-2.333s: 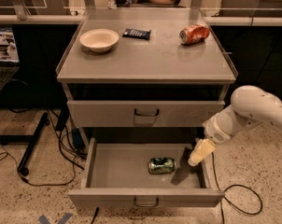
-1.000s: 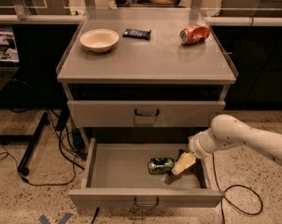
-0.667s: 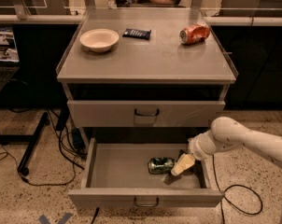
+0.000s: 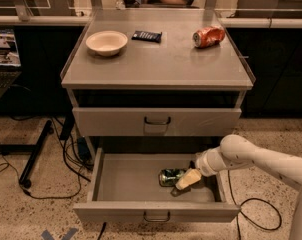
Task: Pick green can from middle drawer and place on counter
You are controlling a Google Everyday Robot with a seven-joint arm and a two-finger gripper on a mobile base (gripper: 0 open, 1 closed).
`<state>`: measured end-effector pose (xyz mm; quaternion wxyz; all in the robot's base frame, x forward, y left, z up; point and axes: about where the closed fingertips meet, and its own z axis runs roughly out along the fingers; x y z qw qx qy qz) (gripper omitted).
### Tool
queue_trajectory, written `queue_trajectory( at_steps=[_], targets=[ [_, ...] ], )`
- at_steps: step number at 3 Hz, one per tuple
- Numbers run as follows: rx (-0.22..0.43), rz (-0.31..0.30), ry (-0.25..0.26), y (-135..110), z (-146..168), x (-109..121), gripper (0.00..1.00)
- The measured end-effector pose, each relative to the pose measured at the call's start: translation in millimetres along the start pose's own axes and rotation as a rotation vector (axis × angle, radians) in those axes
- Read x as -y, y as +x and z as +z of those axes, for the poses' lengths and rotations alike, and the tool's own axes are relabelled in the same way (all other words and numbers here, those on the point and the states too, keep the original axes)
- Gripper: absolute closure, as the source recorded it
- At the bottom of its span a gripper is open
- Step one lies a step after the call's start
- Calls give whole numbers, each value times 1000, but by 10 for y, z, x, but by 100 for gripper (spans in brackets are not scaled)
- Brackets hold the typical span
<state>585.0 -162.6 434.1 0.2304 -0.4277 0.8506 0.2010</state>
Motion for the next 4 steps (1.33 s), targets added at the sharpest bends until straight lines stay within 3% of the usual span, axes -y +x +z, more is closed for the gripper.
queue_trajectory(
  at_steps=[2, 4],
  targets=[
    [85, -2, -16, -210, 370, -64, 0],
    [68, 9, -37, -184, 734, -117, 0]
  ],
)
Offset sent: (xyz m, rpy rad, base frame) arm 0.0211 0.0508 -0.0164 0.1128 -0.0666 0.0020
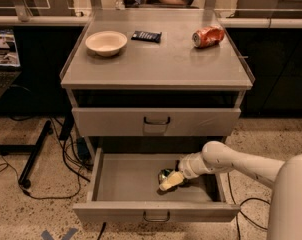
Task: Pick green can from middle drawer and place on counter
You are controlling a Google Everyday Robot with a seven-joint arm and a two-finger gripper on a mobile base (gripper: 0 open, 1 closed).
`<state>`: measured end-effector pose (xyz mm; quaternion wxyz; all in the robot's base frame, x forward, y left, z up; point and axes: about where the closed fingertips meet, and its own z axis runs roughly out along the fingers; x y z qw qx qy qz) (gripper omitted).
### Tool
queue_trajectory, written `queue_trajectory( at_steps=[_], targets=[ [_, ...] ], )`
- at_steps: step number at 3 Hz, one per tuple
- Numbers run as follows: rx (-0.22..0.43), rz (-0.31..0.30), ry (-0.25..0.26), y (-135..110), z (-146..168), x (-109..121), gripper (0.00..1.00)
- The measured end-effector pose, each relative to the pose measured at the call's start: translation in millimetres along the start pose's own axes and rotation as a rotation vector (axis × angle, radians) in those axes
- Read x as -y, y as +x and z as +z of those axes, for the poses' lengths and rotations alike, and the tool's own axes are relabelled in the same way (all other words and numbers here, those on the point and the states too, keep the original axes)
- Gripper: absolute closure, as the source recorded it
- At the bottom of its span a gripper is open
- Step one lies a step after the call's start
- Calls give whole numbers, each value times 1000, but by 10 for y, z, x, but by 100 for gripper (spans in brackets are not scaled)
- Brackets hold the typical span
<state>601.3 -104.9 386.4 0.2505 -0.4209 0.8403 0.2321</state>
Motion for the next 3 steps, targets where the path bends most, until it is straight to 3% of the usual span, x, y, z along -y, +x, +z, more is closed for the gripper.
queue_trajectory(
  at_steps=[1, 2, 3],
  targets=[
    [-25, 23, -3, 105, 139, 24, 0],
    [-30, 27, -4, 126, 165, 28, 12],
    [-30, 27, -4, 126, 165, 28, 36]
  ],
)
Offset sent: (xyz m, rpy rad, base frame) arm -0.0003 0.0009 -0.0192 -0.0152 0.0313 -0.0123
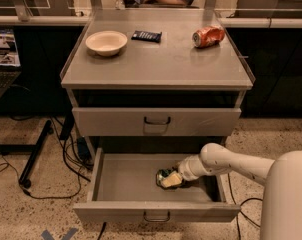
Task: Pick green can from middle drawer and place on counter
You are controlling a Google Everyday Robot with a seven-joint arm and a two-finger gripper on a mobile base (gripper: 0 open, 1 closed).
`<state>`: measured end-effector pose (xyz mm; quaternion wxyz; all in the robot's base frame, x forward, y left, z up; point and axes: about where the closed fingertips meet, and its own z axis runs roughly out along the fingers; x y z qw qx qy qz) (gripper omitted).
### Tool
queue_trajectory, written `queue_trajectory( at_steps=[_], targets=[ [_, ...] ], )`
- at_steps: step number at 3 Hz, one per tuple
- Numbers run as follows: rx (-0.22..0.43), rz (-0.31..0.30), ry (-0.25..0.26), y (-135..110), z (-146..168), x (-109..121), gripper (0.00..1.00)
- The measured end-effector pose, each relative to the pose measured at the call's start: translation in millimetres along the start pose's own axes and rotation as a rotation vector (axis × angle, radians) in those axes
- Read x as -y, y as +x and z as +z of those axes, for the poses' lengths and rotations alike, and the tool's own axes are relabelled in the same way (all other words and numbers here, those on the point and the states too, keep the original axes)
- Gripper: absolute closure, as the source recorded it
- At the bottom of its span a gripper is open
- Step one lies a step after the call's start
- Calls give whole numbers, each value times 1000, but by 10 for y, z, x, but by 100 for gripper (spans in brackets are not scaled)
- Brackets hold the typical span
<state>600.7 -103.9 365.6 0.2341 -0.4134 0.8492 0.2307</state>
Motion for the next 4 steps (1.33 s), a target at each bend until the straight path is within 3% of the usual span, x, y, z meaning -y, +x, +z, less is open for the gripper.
queue_trajectory(
  at_steps=[2, 3, 4],
  targets=[
    [0, 0, 0, 0, 1, -1, 82],
    [0, 0, 0, 0, 1, -1, 100],
    [0, 0, 0, 0, 1, -1, 100]
  ],
)
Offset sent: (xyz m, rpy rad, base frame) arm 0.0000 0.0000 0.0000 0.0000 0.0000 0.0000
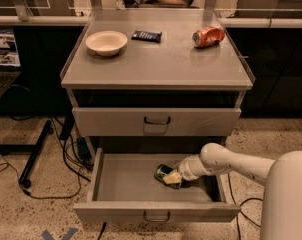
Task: Pick green can from middle drawer and place on counter
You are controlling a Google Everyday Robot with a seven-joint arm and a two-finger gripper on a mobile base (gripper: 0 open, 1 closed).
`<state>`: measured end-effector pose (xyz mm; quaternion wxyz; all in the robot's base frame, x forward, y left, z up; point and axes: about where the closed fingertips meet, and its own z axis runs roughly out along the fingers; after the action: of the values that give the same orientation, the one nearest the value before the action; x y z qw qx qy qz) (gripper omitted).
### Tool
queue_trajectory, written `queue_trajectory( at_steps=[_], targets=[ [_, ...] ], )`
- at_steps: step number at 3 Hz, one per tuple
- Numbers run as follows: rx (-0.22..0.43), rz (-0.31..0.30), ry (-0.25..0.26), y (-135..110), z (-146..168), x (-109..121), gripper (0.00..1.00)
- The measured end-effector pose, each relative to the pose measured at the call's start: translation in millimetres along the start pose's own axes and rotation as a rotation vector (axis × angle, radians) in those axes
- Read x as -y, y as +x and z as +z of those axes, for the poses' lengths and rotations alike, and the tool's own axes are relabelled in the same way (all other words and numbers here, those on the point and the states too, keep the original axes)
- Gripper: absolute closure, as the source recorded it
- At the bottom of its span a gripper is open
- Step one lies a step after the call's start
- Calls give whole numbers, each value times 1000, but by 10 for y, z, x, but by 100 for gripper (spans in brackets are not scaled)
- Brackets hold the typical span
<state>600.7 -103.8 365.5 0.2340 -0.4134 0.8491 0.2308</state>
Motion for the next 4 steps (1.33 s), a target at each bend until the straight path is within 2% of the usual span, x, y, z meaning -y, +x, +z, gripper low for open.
queue_trajectory(
  at_steps=[1, 2, 3, 4],
  targets=[
    [38, -30, 12, -34, -229, -85, 100],
    [202, -159, 107, -265, -922, -564, 100],
    [320, -232, 207, -413, -1283, -996, 100],
    [408, -290, 316, -629, -1901, -1168, 100]
  ],
)
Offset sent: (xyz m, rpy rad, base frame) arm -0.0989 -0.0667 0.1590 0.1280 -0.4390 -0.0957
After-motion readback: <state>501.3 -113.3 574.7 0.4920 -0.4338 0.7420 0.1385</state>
